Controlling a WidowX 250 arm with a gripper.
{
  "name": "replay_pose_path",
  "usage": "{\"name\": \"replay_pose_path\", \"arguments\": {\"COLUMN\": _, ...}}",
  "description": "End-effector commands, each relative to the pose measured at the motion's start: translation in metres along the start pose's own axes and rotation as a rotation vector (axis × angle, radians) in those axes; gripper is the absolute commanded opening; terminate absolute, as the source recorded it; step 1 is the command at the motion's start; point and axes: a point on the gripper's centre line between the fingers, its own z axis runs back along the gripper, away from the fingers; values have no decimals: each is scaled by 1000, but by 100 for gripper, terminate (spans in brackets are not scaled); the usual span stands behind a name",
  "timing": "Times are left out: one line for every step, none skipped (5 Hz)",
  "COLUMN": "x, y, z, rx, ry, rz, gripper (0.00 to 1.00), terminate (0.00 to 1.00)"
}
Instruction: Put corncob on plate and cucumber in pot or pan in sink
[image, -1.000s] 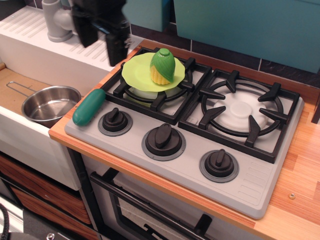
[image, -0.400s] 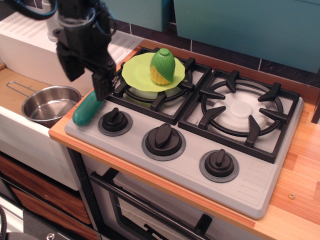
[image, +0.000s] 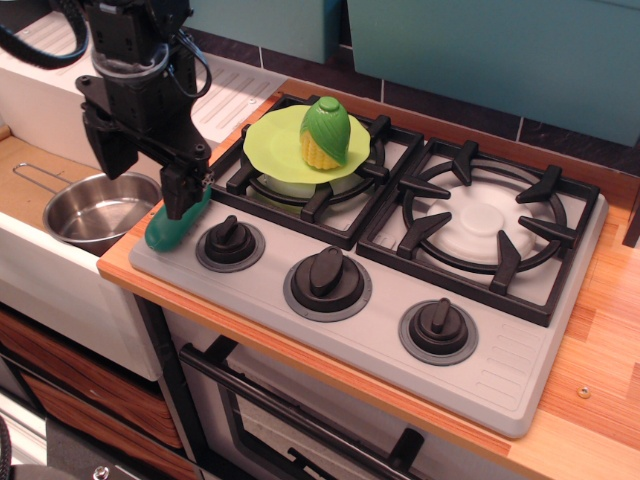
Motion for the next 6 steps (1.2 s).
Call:
{"name": "replay_pose_path", "arguments": {"x": 12, "y": 6, "z": 7, "rx": -8, "ry": -88, "rz": 4, "gripper": 100, "terminate": 0}}
{"name": "replay_pose_path", "arguments": {"x": 19, "y": 8, "z": -1, "rx": -30, "ry": -125, "rz": -12, "gripper": 100, "terminate": 0}}
{"name": "replay_pose_path", "arguments": {"x": 24, "y": 10, "z": -5, "rx": -27, "ry": -135, "rz": -23, "gripper": 100, "terminate": 0}}
{"name": "replay_pose_path", "arguments": {"x": 28, "y": 10, "z": -7, "rx": -23, "ry": -135, "rz": -28, "gripper": 100, "terminate": 0}}
{"name": "replay_pose_path", "arguments": {"x": 29, "y": 9, "z": -11, "rx": -46, "ry": -134, "rz": -27, "gripper": 100, "terminate": 0}}
{"name": "replay_pose_path", "arguments": {"x": 26, "y": 6, "z": -24, "rx": -79, "ry": -148, "rz": -34, "gripper": 100, "terminate": 0}}
